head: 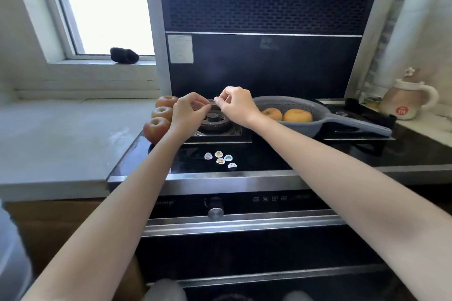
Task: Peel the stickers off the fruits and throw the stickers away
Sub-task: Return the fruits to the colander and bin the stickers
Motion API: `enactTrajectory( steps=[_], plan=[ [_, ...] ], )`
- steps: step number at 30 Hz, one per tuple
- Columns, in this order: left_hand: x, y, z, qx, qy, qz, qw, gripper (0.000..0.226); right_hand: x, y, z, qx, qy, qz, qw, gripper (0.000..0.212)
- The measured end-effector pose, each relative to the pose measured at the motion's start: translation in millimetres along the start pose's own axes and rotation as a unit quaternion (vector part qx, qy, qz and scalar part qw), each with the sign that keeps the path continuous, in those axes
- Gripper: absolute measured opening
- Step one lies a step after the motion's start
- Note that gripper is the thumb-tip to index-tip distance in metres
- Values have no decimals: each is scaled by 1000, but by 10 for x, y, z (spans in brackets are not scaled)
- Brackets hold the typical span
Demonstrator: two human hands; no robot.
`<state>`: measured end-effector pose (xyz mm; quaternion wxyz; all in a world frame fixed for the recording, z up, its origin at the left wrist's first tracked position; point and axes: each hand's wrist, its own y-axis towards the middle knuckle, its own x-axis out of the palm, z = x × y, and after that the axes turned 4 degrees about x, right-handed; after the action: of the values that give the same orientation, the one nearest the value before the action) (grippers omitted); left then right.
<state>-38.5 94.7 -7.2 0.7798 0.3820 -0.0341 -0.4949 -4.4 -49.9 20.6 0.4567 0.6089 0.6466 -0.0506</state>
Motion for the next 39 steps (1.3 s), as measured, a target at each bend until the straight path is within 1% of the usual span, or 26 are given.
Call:
enactTrajectory(
  steps=[3,6,8,9,11,13,14,15,16,18,21,23,25,27,29,32,34,37,39],
  plan=[
    [-173,30,-144,-40,27,26,998,3,142,8,-126,-14,9,-17,1000,17],
    [-362,80,-373,-90,65,52,992,10,310,21,-194,-19,16,-30,999,16],
    [-477,111,-531,-131,101,56,985,15,413,22,-215,-18,16,-37,999,16],
    [-517,119,-612,-154,119,52,979,21,460,20,-218,-17,14,-43,999,15],
    [-567,129,-758,-191,176,15,966,37,538,17,-210,-14,14,-53,998,14],
    [-582,97,-866,-220,246,-45,943,52,590,2,-189,-13,12,-65,998,13],
    [-593,75,-910,-235,241,-70,939,62,614,3,-180,-15,9,-71,997,13],
    [-590,53,-939,-244,214,-86,942,71,627,0,-162,-14,7,-74,997,12],
    [-588,37,-969,-241,187,-91,948,77,634,-3,-144,-13,5,-73,997,12],
    [-595,24,-1017,-215,162,-77,960,80,644,1,-119,-9,6,-69,998,11],
    [-616,11,-1024,-176,177,-40,968,78,640,-4,-95,-2,13,-74,997,10],
    [-620,-11,-995,-166,171,-5,971,75,628,-22,-80,-2,11,-75,997,10],
    [-613,-14,-940,-151,143,44,977,72,600,-32,-73,-1,8,-71,997,10],
    [-597,8,-840,-129,112,76,982,71,548,-39,-78,9,19,-65,998,11],
    [-571,50,-704,-99,91,83,987,71,478,-45,-98,23,43,-54,997,13],
    [-470,89,-486,-48,63,67,995,73,349,-64,-141,27,76,-42,996,19],
    [-350,79,-344,-20,45,54,997,75,272,-66,-152,29,94,-38,994,30],
    [-117,74,-101,9,1,43,999,77,135,-44,-128,43,111,-39,992,64],
    [44,102,3,21,-28,17,999,80,65,-8,-80,59,105,-28,992,80]
  ],
)
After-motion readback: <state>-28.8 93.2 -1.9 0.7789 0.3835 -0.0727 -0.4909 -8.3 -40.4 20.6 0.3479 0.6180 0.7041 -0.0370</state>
